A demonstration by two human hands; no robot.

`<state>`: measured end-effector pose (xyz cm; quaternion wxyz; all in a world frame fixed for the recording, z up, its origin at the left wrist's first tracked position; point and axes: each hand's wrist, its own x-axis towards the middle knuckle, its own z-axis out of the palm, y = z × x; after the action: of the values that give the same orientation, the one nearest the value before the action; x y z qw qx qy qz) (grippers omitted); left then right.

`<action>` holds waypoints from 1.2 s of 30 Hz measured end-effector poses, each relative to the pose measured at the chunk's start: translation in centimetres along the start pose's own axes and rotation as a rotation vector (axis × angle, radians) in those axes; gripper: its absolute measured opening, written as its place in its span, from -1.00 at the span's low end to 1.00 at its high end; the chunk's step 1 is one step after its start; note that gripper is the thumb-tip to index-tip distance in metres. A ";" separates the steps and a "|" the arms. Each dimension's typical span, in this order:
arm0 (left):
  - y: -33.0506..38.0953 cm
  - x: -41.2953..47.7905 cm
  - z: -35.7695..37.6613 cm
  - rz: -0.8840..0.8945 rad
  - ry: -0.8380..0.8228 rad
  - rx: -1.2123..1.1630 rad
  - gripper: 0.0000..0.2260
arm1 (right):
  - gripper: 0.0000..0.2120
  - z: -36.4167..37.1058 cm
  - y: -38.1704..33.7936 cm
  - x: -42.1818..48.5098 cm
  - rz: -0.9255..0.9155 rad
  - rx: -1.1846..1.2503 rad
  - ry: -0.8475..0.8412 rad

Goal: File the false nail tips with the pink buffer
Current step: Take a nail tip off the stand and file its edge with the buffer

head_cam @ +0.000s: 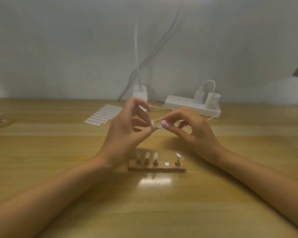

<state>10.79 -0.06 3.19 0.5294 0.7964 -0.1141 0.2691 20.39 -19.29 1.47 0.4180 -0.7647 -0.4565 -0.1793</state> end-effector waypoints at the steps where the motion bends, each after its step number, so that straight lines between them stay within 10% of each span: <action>1: -0.7 0.2 0.0 -0.069 -0.017 -0.021 -0.65 | -0.92 0.1 0.0 0.1 0.001 0.013 0.001; 36: -2.7 0.4 0.4 -0.176 -0.112 -0.111 -0.63 | -0.84 0.9 -0.6 0.0 -0.182 -0.053 -0.016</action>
<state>12.49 0.76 1.19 0.5870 0.7866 -0.0879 0.1702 19.76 -18.43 1.27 0.3757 -0.7323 -0.5226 -0.2225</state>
